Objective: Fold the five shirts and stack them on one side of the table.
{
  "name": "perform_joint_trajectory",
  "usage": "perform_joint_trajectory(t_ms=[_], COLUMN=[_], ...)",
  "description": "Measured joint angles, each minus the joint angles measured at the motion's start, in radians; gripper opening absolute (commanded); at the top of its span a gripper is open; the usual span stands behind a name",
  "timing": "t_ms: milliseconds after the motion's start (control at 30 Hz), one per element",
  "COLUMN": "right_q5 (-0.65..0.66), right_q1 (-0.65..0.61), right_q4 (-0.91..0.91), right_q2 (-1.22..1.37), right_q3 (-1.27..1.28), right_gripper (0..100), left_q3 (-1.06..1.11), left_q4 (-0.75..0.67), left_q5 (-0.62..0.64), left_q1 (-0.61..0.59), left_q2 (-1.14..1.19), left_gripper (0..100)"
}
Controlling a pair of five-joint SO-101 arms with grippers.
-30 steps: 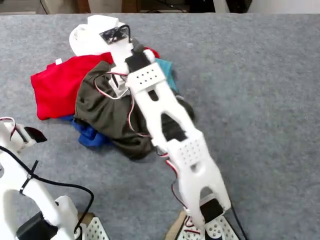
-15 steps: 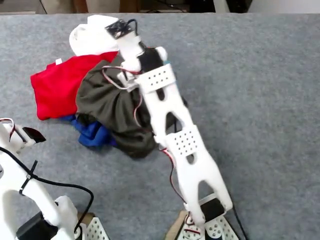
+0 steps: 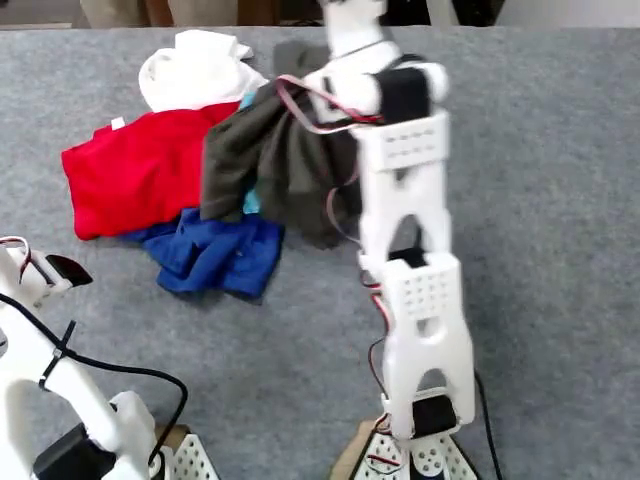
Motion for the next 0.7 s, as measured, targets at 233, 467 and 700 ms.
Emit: perform_joint_trajectory(t_ms=[233,467,700], right_q5=[0.002,0.034,0.035], right_q1=[0.19,0.44,0.491], right_q4=[0.002,0.002,0.002], right_q2=[-0.112,-0.137,-0.137], right_q3=[0.0,0.098,0.491], right_gripper=[0.5,0.5,0.5], left_q3=[0.0,-0.002,-0.206], left_q4=[0.0,-0.028,-0.04], left_q5=[0.0,0.038,0.207], left_q1=[0.0,0.178,0.548], left_q2=[0.0,0.005,0.084], left_gripper=[31,31,33])
